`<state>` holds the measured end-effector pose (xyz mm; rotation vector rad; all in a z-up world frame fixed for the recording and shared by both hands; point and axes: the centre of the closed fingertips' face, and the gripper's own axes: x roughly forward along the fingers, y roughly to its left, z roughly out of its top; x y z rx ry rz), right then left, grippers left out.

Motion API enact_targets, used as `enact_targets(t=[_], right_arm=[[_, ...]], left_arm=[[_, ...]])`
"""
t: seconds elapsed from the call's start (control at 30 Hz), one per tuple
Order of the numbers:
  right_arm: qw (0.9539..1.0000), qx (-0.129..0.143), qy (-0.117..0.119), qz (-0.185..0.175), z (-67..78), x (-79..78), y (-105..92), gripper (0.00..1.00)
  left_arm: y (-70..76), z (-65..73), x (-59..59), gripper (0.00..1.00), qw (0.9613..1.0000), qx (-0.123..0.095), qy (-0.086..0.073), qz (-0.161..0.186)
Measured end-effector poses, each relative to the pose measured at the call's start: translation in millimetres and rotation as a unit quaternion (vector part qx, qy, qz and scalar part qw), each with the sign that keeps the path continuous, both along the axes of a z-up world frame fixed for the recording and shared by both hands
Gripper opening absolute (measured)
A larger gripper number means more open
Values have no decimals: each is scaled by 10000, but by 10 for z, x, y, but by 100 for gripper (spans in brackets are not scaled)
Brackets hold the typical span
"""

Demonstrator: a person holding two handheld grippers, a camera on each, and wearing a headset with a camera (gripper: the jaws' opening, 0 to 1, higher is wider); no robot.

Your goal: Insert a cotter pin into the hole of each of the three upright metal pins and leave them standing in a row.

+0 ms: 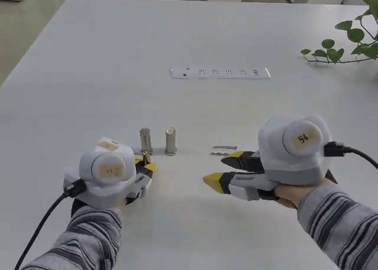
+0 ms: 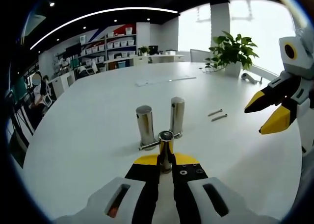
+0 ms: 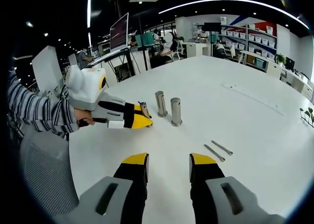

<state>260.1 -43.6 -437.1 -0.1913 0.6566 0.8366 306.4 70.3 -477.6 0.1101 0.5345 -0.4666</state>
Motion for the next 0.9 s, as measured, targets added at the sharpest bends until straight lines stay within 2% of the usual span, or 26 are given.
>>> enact_targets(t=[0.27,0.33,0.5,0.7,0.9], right_arm=[[10000,18,14,-15,-11,-3,-5,29],[10000,34,19,-23,-9,1,-4,30],[10000,51,0,-26,1,17,2,30],[9999,36,-130,-7,46,119,12,30],[9995,114,-297,6,136,276,91,29]], left_arm=[[3,-12,3,6,10000,28,24,52],[21,-43,-8,11,9998,159,50,65],[27,-63,-28,16,9998,171,81,76],[39,-22,-60,25,9999,67,105,92],[36,115,-121,37,9998,-159,-4,110]])
